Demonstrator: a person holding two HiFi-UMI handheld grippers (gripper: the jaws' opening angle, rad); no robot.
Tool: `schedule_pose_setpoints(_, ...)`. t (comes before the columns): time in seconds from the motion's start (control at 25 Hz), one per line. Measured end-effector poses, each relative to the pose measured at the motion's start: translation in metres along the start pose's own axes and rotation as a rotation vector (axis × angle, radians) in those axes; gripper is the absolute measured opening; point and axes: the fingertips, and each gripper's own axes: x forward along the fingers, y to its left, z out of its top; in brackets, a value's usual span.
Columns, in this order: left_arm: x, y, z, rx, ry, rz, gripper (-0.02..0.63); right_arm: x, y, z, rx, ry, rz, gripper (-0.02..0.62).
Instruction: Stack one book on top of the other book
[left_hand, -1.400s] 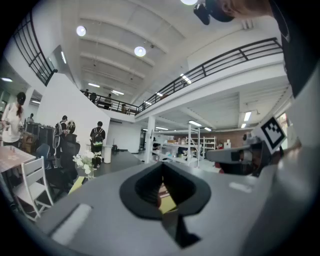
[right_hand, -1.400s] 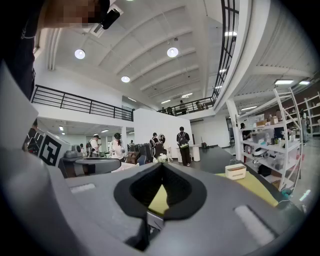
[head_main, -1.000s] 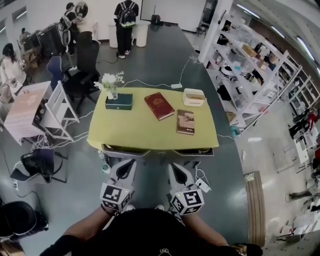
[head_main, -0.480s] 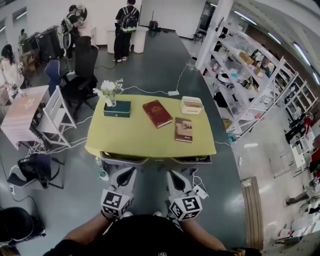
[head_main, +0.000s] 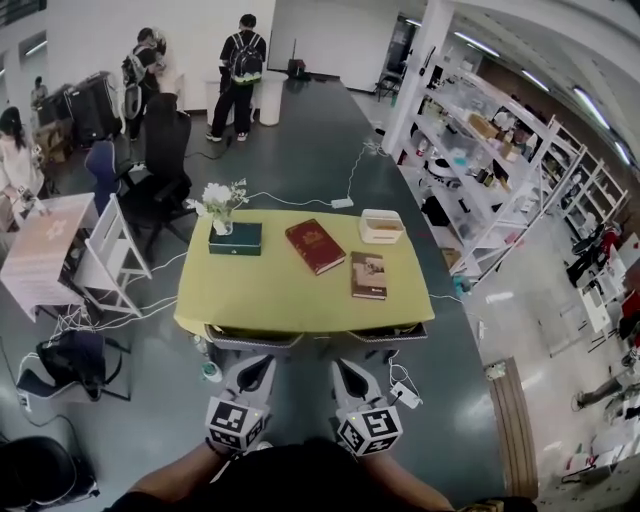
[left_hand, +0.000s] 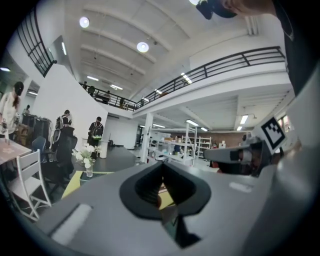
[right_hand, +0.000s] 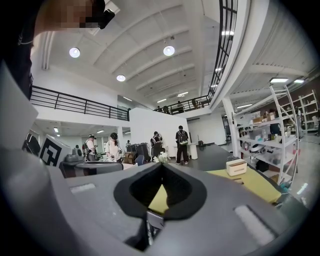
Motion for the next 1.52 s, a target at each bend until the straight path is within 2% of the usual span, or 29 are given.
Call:
schedule_pose_setpoints(0.36,0.008,-0.004,-0.009,-0.025,0.014,-0.055,0.008,0.005,-0.003,-0.003,0.001,0.002,-0.036,0.003)
schedule_pose_setpoints(0.8,0.085,0.003,0.0,0.0,0.038,-0.03,0.008,0.041,-0.075,0.011,0.025,-0.034,-0.026,0.003)
schedule_pose_setpoints(1.16,0.172,0.012,0.008,-0.005,0.054,0.054,0.008,0.093,-0.157,0.021,0.045,-0.024,0.038,0.003)
schedule_pose_setpoints(1.52,0.231,0.026,0.023,-0.026,0.036,0.177,0.008,0.137,-0.211,0.032,-0.026,0.004,0.128,0.003)
